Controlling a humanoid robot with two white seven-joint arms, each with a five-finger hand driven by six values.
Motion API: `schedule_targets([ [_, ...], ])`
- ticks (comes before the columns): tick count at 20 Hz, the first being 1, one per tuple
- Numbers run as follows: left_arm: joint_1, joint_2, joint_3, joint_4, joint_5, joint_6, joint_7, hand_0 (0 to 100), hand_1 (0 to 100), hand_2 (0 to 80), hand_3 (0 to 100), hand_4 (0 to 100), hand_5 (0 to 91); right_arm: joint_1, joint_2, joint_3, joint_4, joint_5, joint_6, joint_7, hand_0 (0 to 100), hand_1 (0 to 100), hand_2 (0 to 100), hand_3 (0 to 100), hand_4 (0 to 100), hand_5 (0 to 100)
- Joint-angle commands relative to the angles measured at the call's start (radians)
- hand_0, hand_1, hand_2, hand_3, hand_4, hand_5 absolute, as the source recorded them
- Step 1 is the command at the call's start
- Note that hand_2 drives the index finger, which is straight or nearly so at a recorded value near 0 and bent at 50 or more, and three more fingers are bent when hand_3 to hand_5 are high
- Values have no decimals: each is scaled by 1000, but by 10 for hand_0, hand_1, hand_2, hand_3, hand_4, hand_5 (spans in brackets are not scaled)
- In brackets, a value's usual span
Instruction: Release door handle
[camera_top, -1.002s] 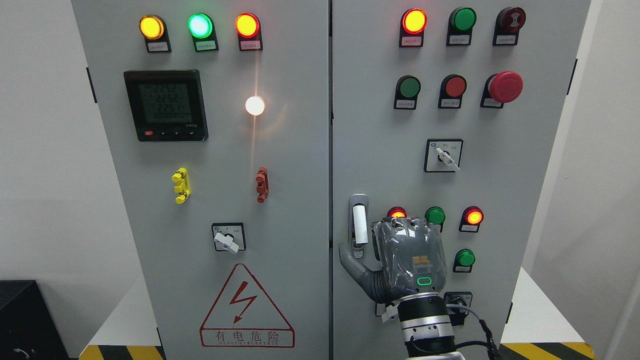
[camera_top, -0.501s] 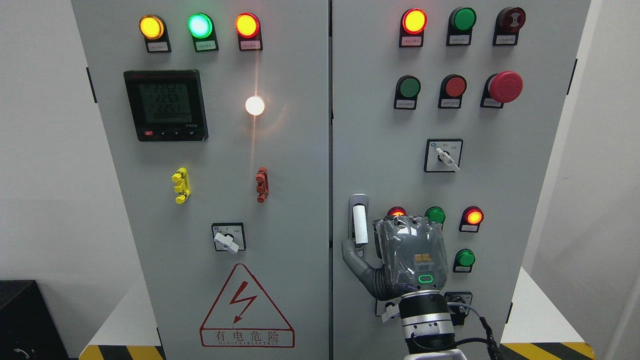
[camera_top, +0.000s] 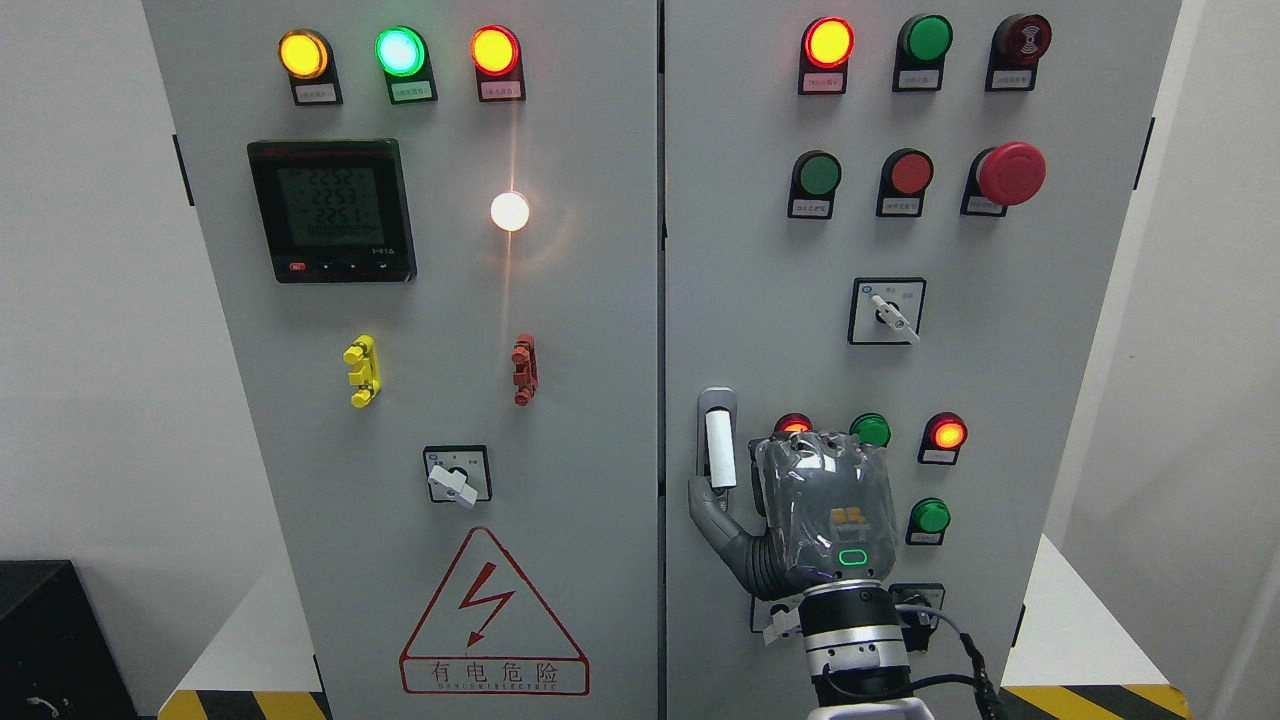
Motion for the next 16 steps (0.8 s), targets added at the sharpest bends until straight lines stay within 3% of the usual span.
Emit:
schedule_targets([
  [1, -26, 0, 0, 29, 0, 0, 0, 120, 556, 0, 0, 0, 0, 3, 3, -1, -2, -1, 1, -2, 374, 347, 965, 1000, 1000, 1000],
  [16, -26, 0, 0, 29, 0, 0, 0, 120, 556, 0, 0, 0, 0, 5, 5, -3, -4, -2, 13, -3, 432, 333, 961, 1000, 1000, 1000],
])
